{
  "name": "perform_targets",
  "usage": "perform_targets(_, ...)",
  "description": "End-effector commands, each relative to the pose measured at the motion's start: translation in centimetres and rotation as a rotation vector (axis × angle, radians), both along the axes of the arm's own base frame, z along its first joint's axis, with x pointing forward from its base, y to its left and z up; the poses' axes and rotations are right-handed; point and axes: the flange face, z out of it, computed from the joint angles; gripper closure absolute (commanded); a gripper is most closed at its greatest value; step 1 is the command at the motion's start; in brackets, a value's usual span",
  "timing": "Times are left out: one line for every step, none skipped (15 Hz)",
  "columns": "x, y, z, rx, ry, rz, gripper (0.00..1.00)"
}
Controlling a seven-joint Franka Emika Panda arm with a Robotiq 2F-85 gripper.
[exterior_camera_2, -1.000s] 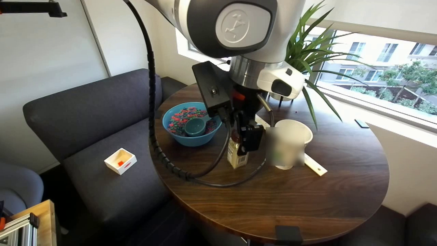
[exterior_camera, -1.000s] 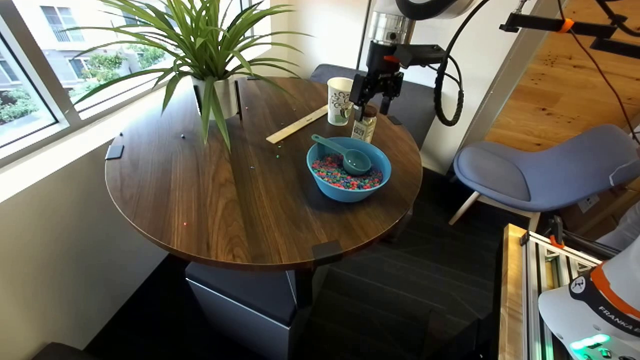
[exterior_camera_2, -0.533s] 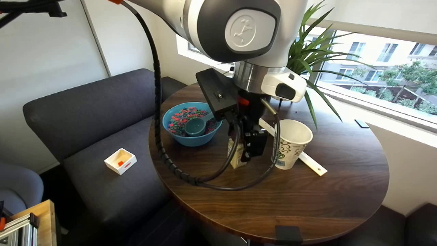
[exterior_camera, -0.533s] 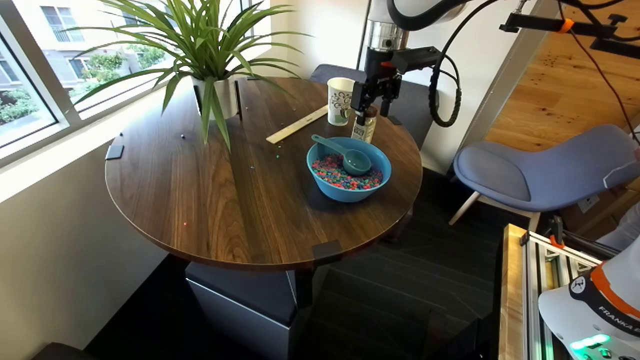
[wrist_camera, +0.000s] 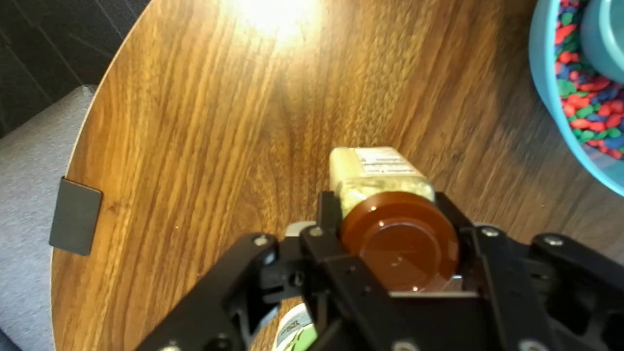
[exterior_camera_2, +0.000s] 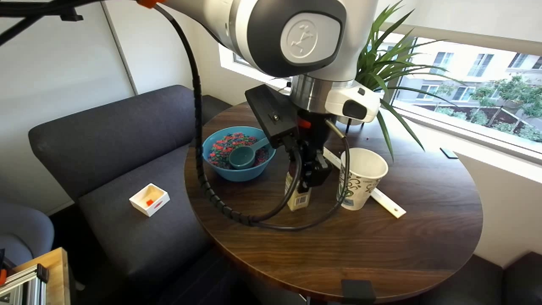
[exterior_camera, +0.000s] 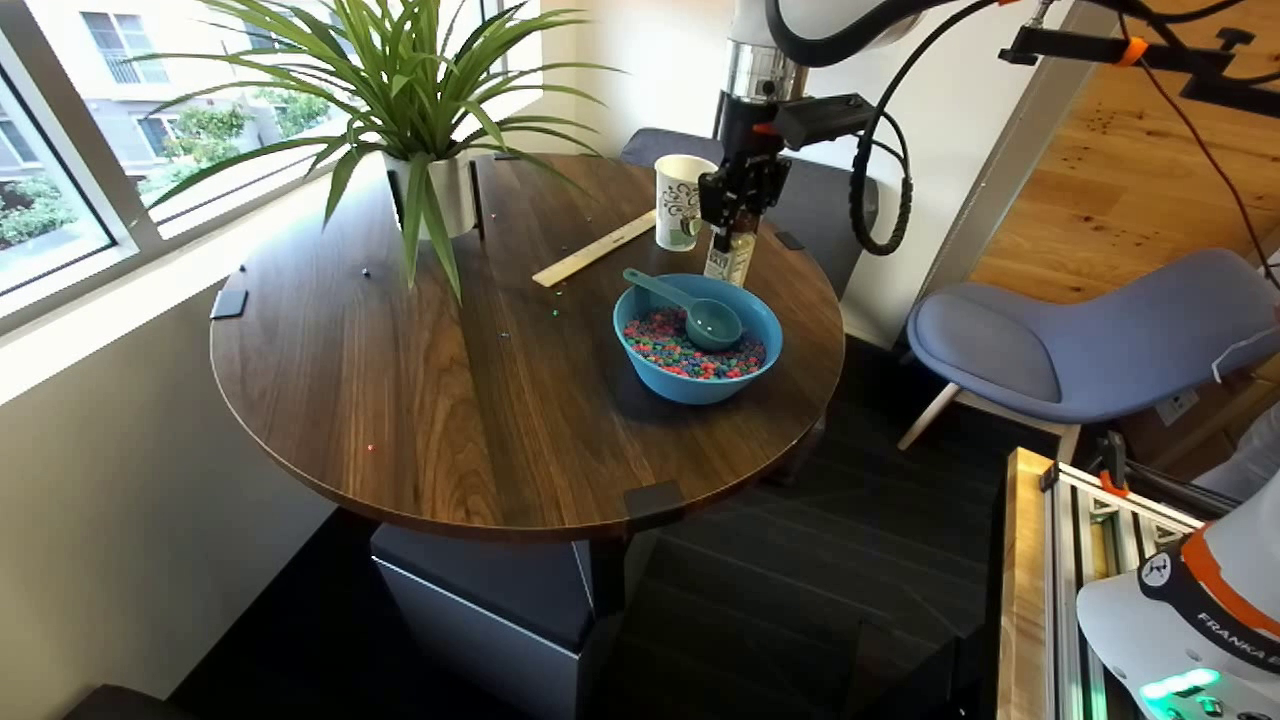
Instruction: Move the bottle to the left side of the bowl
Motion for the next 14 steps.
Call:
perform_targets(0.4, 0.5, -0.2, -0.023, -0.011, 0.004, 0.76)
perform_targets(-0.2, 0.9, 1.0, -0.023, -0.014, 0.008, 0.76)
perform_targets(-0.7, 1.3, 1.9, -0.017, -0.015, 0.008, 0.76)
perform_targets(-2.0, 2.2, 4.3, -0.017, -0.032, 0.015, 0.76)
perform_targets(-2.6, 2.7, 5.8, -0.026, -0.052, 0.022, 0.76)
perform_targets(-3.6, 3.7, 8.0, -0.021, -0.07, 0.045, 0.76)
perform_targets(-4.1, 4.6, 9.8, -0.026, -0.089, 0.066, 0.76)
perform_targets(-4.7, 5.7, 11.8, -0.034, -0.108, 0.085, 0.76)
perform_targets(-5.4, 7.1, 14.1, -0.039, -0.137, 0.111, 0.76)
perform_targets(-6.0, 9.1, 16.3, -0.038, -0.185, 0.16, 0.76)
perform_targets(-6.1, 11.0, 18.1, -0.026, -0.233, 0.181, 0.76)
perform_targets(-5.1, 13.2, 18.9, 0.006, -0.271, 0.227, 0.76)
perform_targets(-4.7, 15.0, 19.7, 0.011, -0.297, 0.27, 0.76)
perform_targets(-3.4, 17.1, 19.9, 0.021, -0.325, 0.314, 0.76)
